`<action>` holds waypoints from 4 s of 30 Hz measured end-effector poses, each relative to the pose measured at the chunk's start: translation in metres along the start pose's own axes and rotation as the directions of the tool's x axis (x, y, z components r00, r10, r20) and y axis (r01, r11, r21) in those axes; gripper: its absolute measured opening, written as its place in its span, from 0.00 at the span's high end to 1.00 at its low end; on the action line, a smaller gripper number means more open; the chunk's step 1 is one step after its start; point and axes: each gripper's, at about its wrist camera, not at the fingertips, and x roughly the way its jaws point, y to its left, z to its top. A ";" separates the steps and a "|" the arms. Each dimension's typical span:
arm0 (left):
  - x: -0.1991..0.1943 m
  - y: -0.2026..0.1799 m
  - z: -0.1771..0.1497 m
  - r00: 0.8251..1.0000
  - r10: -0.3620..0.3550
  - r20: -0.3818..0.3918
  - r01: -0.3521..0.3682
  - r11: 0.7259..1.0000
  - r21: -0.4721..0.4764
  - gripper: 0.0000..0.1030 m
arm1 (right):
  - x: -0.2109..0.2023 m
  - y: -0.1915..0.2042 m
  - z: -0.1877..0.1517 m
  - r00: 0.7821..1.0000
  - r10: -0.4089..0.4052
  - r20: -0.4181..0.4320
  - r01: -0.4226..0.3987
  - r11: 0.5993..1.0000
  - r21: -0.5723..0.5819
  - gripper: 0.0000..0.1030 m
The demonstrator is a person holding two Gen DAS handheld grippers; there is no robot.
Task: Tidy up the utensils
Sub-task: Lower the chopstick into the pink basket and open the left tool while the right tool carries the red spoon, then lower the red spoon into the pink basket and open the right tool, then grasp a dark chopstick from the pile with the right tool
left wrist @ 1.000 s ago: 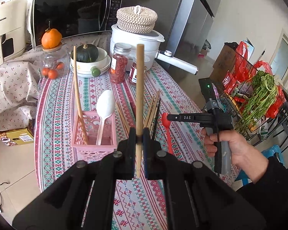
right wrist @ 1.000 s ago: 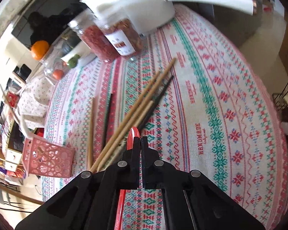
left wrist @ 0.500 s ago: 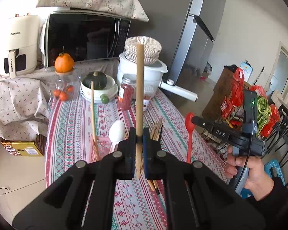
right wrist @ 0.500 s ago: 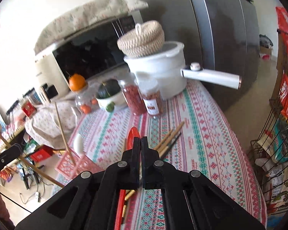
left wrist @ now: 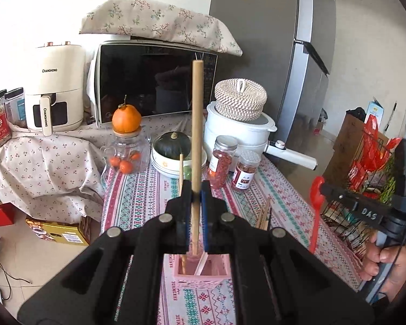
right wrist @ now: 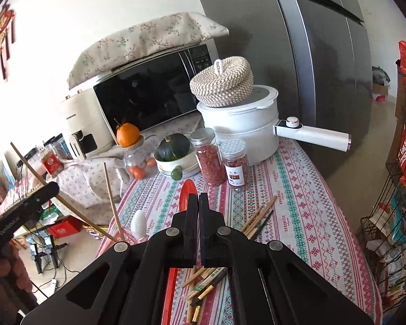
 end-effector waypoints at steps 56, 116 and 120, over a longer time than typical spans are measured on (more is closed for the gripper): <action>0.001 0.061 -0.058 0.931 0.101 -0.350 -0.126 0.991 -0.049 0.00 | 0.080 0.111 -0.004 0.982 -0.115 0.153 0.127 0.989 -0.076 0.94; 0.006 -0.045 -0.063 0.917 -0.121 -0.380 0.166 0.982 0.089 0.00 | 0.175 -0.085 -0.070 0.695 -0.288 -0.659 0.385 0.923 0.002 0.94; 0.017 -0.071 -0.064 0.900 -0.123 -0.417 0.198 0.970 0.140 0.00 | 0.154 -0.116 -0.070 0.711 -0.250 -0.658 0.375 0.926 0.053 0.95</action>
